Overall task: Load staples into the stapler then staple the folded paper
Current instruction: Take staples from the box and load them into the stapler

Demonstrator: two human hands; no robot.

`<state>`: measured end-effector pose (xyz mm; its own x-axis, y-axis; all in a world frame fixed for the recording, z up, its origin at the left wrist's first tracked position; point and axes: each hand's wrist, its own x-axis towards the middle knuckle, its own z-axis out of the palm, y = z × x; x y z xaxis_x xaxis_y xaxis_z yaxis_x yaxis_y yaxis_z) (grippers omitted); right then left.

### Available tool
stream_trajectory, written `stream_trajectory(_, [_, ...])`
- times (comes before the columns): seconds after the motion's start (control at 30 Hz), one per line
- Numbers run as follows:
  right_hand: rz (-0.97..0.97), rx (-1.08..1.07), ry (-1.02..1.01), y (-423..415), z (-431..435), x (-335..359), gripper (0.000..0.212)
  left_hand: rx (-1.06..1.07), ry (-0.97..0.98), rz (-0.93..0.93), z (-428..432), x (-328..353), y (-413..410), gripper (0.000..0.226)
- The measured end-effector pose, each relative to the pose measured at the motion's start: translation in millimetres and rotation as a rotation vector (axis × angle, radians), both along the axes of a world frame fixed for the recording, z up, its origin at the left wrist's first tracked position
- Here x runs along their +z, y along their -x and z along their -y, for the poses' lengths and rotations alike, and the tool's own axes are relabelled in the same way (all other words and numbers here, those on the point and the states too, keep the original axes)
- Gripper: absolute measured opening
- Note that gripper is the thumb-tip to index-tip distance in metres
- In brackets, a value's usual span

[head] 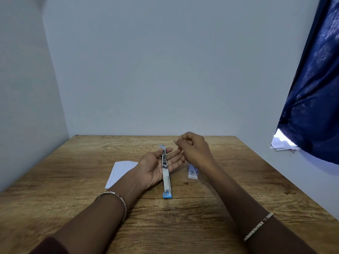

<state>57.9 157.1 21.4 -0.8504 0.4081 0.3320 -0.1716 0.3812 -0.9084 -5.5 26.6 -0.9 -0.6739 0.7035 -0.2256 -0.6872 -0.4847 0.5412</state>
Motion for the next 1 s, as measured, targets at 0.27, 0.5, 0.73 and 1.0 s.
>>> stream_trajectory(0.27, [-0.198, 0.133, -0.5, -1, 12, -9, 0.008, -0.012, -0.043, -0.016, 7, 2, 2, 0.06])
stream_trajectory(0.5, [-0.283, -0.035, -0.521, 4, 9, -22, 0.005, -0.004, 0.028, -0.093, 2, 8, -12, 0.048])
stream_trajectory(0.73, [-0.271, -0.109, -0.566, 4, 13, -24, 0.01, 0.013, 0.062, -0.136, 3, 9, -15, 0.046])
stream_trajectory(1.0, [-0.297, -0.059, -0.627, -3, 8, -9, 0.029, 0.163, -0.005, -0.149, 7, 9, 2, 0.034])
